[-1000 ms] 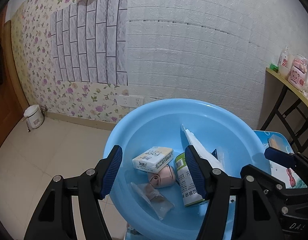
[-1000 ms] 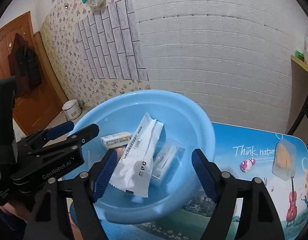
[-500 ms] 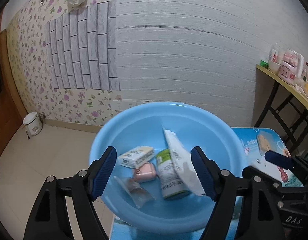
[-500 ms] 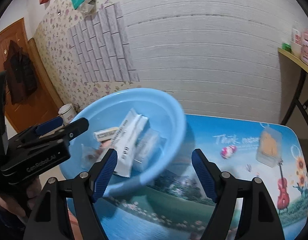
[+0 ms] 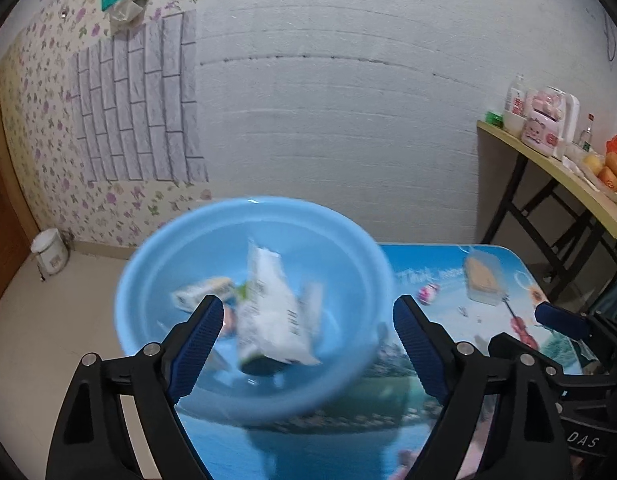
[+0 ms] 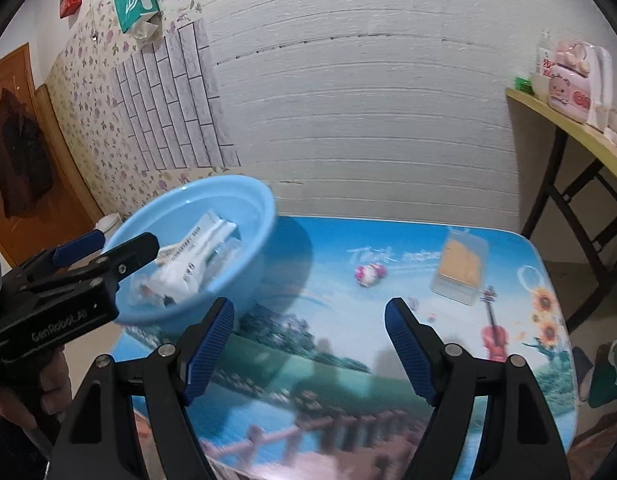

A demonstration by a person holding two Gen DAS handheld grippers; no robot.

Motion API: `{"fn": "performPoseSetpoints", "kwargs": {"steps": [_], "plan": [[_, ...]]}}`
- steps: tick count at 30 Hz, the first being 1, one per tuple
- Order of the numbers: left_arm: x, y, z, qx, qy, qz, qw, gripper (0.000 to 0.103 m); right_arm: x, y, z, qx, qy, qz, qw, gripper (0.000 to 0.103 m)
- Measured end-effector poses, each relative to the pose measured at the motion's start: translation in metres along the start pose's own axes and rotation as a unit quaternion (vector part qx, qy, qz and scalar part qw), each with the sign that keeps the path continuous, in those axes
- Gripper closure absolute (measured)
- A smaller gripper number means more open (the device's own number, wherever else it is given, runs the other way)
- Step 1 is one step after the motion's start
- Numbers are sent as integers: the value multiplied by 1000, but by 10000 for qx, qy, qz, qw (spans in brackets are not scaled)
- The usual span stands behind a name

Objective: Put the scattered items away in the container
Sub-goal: 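Withdraw both grippers from the basin back over the table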

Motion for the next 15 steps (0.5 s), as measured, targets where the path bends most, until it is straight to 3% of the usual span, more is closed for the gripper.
{"fn": "performPoseSetpoints", "kwargs": {"steps": [15], "plan": [[-6,79,45,436,-283,363,9980,16,-46,73,49,488,-121,449,9977,20]]}}
Point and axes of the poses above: each gripper's, at about its wrist camera, not at the fingertips, and x roughly the way its jaws point, y to its right, z to its underside, the point moved 5 cm from there along x, roughly the way its jaws point, and after that the axes turned 12 degrees about -x, right-handed, at the moved point
